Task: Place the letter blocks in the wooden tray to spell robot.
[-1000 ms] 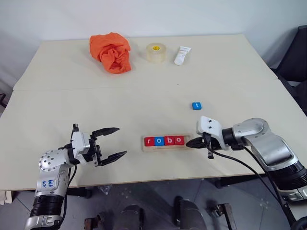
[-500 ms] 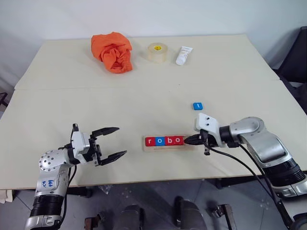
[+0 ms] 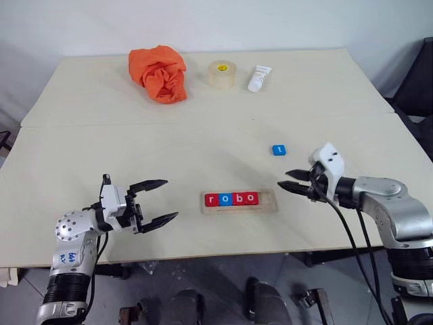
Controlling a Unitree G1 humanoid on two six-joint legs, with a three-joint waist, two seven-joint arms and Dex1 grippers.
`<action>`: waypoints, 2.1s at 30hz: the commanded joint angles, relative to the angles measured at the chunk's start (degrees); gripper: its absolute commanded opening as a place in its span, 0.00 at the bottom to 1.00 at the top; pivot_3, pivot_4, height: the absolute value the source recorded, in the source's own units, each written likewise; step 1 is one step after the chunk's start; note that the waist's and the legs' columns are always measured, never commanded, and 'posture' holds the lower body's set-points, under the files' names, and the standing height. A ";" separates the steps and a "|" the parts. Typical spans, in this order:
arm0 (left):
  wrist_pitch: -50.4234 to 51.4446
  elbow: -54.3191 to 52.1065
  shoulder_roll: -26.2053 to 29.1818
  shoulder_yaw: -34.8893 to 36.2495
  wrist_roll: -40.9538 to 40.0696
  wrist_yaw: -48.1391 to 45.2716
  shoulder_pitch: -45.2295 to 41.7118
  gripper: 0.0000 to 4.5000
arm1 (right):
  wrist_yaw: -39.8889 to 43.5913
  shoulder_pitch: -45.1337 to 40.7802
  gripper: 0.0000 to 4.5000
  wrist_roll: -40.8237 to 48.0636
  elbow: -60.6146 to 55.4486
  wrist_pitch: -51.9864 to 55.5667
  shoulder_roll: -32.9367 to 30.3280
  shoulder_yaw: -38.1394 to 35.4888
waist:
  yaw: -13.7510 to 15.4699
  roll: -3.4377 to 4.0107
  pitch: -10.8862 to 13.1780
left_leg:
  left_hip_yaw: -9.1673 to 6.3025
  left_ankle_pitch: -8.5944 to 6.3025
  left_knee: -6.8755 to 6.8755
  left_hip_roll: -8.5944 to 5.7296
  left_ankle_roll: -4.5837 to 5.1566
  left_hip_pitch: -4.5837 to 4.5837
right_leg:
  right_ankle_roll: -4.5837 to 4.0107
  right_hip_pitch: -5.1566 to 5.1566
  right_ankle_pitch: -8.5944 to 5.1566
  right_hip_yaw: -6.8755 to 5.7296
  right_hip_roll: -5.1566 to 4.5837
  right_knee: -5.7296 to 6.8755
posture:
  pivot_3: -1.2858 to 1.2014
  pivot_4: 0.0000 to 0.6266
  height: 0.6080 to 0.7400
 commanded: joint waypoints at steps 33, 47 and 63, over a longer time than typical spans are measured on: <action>-1.10 9.67 1.35 -0.82 0.05 -7.04 -9.08 1.00 | -11.49 26.26 1.00 8.77 -15.10 0.52 -0.66 -21.15 | 0.54 0.03 -0.01 | -1.90 0.53 -0.21 -1.09 0.40 0.00 | 0.27 1.27 -0.03 -1.65 -1.08 -0.14 | 0.52 0.24 1.00; -0.38 -0.09 1.68 2.00 -0.92 -1.56 0.24 1.00 | -11.17 9.52 1.00 5.88 -0.63 -3.62 0.20 -9.13 | 0.07 0.05 0.02 | -1.21 0.48 -0.21 -0.66 0.27 0.28 | 0.31 0.95 -0.12 -0.89 -0.89 -0.05 | 0.52 0.24 1.00; -0.11 -8.06 1.43 3.05 -1.26 3.85 7.56 1.00 | -19.45 -22.70 1.00 -9.56 43.30 -20.76 12.35 4.18 | -0.56 0.06 0.01 | -0.68 0.39 -0.25 -0.79 0.27 -0.07 | 0.30 0.18 -0.10 -0.39 -0.76 0.09 | 0.52 0.24 1.00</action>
